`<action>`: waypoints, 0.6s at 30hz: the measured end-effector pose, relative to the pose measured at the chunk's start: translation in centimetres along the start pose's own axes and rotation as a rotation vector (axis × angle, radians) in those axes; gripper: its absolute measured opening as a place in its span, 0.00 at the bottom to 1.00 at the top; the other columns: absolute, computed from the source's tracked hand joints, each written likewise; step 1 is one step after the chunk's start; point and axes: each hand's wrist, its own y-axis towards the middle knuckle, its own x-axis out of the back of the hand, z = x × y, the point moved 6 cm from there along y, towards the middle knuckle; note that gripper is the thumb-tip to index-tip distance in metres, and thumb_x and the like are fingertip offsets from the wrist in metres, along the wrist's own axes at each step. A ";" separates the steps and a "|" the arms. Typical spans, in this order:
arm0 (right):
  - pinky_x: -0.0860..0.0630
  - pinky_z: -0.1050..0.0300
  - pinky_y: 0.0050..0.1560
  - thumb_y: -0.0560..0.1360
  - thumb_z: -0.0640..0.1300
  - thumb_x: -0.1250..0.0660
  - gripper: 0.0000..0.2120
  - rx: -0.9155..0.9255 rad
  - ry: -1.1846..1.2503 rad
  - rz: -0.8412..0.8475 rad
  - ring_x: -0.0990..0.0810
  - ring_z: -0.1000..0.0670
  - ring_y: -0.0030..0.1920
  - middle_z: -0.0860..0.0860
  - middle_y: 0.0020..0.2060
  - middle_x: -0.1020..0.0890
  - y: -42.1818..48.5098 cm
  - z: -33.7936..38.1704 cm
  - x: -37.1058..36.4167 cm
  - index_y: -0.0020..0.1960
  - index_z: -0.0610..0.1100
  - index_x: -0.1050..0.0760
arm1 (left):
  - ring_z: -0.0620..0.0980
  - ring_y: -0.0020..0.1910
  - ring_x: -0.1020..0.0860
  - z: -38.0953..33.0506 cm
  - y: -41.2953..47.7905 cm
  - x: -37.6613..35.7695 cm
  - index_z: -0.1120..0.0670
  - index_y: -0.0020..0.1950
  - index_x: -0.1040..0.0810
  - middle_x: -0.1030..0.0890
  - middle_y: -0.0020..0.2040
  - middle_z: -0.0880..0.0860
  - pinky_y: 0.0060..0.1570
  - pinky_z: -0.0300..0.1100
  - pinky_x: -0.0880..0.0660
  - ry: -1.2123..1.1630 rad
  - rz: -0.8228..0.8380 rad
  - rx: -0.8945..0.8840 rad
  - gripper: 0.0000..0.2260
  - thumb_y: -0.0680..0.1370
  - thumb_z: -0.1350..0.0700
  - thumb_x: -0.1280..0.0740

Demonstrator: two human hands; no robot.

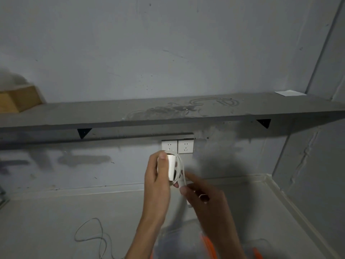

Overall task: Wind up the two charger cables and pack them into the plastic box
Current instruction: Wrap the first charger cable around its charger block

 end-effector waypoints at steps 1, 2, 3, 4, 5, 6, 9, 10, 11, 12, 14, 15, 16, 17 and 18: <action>0.22 0.62 0.38 0.72 0.39 0.29 0.16 -0.023 0.012 0.086 0.20 0.56 0.33 0.52 0.37 0.15 0.2 -0.1 0.2 0.52 0.58 0.18 | 0.38 0.37 0.22 0.9 0.1 0.1 0.44 0.48 0.22 0.21 0.41 0.47 0.36 0.31 0.25 -0.054 0.028 0.082 0.12 0.81 0.45 0.45; 0.22 0.62 0.38 0.72 0.37 0.29 0.15 -0.044 0.041 0.162 0.20 0.55 0.34 0.50 0.37 0.15 0.5 -0.1 0.4 0.51 0.56 0.18 | 0.42 0.41 0.21 1.8 0.2 0.0 0.42 0.47 0.21 0.19 0.44 0.49 0.42 0.35 0.23 -0.100 0.066 0.153 0.13 0.80 0.41 0.44; 0.22 0.62 0.38 0.72 0.35 0.29 0.14 -0.064 0.078 0.221 0.20 0.55 0.35 0.50 0.36 0.15 0.6 -0.1 0.6 0.50 0.54 0.18 | 0.46 0.48 0.20 2.3 0.1 0.0 0.41 0.50 0.21 0.18 0.49 0.50 0.52 0.41 0.23 -0.129 0.085 0.202 0.15 0.77 0.35 0.42; 0.22 0.62 0.39 0.72 0.34 0.30 0.13 -0.082 0.112 0.258 0.19 0.54 0.36 0.50 0.36 0.16 0.7 -0.1 0.8 0.49 0.51 0.18 | 0.50 0.56 0.21 2.7 0.0 0.0 0.42 0.56 0.21 0.19 0.56 0.51 0.62 0.48 0.26 -0.138 0.093 0.244 0.22 0.72 0.30 0.41; 0.22 0.61 0.39 0.72 0.33 0.30 0.12 -0.094 0.136 0.269 0.18 0.53 0.36 0.50 0.35 0.16 0.8 -0.1 1.1 0.47 0.49 0.18 | 0.51 0.62 0.23 3.0 0.0 0.0 0.44 0.62 0.23 0.20 0.62 0.51 0.68 0.52 0.31 -0.157 0.091 0.280 0.30 0.69 0.27 0.40; 0.21 0.61 0.39 0.71 0.32 0.29 0.10 -0.100 0.169 0.257 0.18 0.52 0.36 0.50 0.35 0.17 1.0 -0.1 1.6 0.46 0.46 0.18 | 0.51 0.64 0.24 3.1 -0.1 0.0 0.46 0.66 0.25 0.20 0.64 0.52 0.71 0.52 0.34 -0.196 0.092 0.313 0.34 0.67 0.26 0.40; 0.19 0.59 0.38 0.69 0.31 0.29 0.06 -0.161 0.405 0.164 0.18 0.51 0.34 0.48 0.33 0.18 1.5 0.0 2.9 0.44 0.39 0.19 | 0.52 0.63 0.23 3.0 0.0 -0.5 0.50 0.66 0.24 0.19 0.61 0.54 0.69 0.48 0.32 -0.241 0.116 0.340 0.30 0.74 0.33 0.44; 0.19 0.59 0.38 0.67 0.33 0.29 0.05 -0.199 0.510 0.142 0.18 0.51 0.34 0.48 0.33 0.18 1.7 -0.1 3.1 0.43 0.38 0.20 | 0.53 0.63 0.23 2.9 -0.2 -0.7 0.50 0.66 0.25 0.19 0.61 0.55 0.66 0.47 0.31 -0.238 0.122 0.340 0.30 0.74 0.33 0.44; 0.18 0.60 0.39 0.65 0.35 0.29 0.06 -0.236 0.611 0.123 0.17 0.52 0.34 0.48 0.33 0.18 2.0 -0.2 3.1 0.42 0.39 0.19 | 0.54 0.62 0.22 2.9 -0.3 -1.0 0.50 0.66 0.25 0.19 0.61 0.55 0.63 0.47 0.29 -0.230 0.127 0.332 0.30 0.72 0.33 0.44; 0.18 0.60 0.39 0.64 0.36 0.29 0.06 -0.268 0.698 0.101 0.17 0.52 0.34 0.48 0.33 0.17 2.2 -0.6 2.9 0.41 0.40 0.19 | 0.53 0.61 0.21 3.0 -0.6 -1.2 0.49 0.65 0.24 0.18 0.60 0.55 0.60 0.47 0.27 -0.216 0.134 0.324 0.30 0.71 0.33 0.44; 0.18 0.62 0.39 0.64 0.36 0.29 0.05 -0.306 0.807 0.060 0.17 0.53 0.34 0.47 0.33 0.17 2.5 -1.2 2.4 0.39 0.42 0.17 | 0.51 0.56 0.19 2.7 -1.0 -1.7 0.47 0.61 0.22 0.17 0.57 0.53 0.54 0.45 0.26 -0.183 0.151 0.297 0.28 0.70 0.32 0.45; 0.19 0.62 0.38 0.64 0.36 0.29 0.05 -0.316 0.836 0.046 0.17 0.53 0.34 0.47 0.33 0.16 2.5 -1.4 2.2 0.38 0.42 0.17 | 0.50 0.54 0.19 2.5 -1.2 -1.9 0.46 0.58 0.21 0.16 0.55 0.53 0.52 0.44 0.26 -0.162 0.155 0.279 0.27 0.70 0.32 0.46; 0.19 0.63 0.38 0.65 0.36 0.30 0.05 -0.326 0.859 0.034 0.17 0.53 0.34 0.47 0.33 0.16 2.4 -1.6 2.0 0.38 0.42 0.17 | 0.49 0.52 0.20 2.4 -1.3 -1.9 0.46 0.57 0.20 0.17 0.54 0.53 0.52 0.44 0.26 -0.140 0.159 0.258 0.27 0.71 0.32 0.47; 0.19 0.63 0.37 0.65 0.36 0.30 0.05 -0.340 0.879 0.029 0.16 0.53 0.34 0.46 0.33 0.16 2.4 -1.7 1.8 0.39 0.42 0.17 | 0.48 0.51 0.21 2.2 -1.4 -2.0 0.45 0.56 0.21 0.17 0.54 0.53 0.53 0.43 0.26 -0.109 0.161 0.231 0.26 0.73 0.32 0.48; 0.19 0.63 0.37 0.65 0.36 0.30 0.05 -0.361 0.899 0.031 0.16 0.53 0.35 0.46 0.33 0.16 2.3 -1.9 1.7 0.40 0.41 0.17 | 0.44 0.50 0.21 2.0 -1.4 -1.9 0.46 0.57 0.22 0.18 0.53 0.52 0.52 0.39 0.25 -0.074 0.163 0.206 0.25 0.75 0.34 0.49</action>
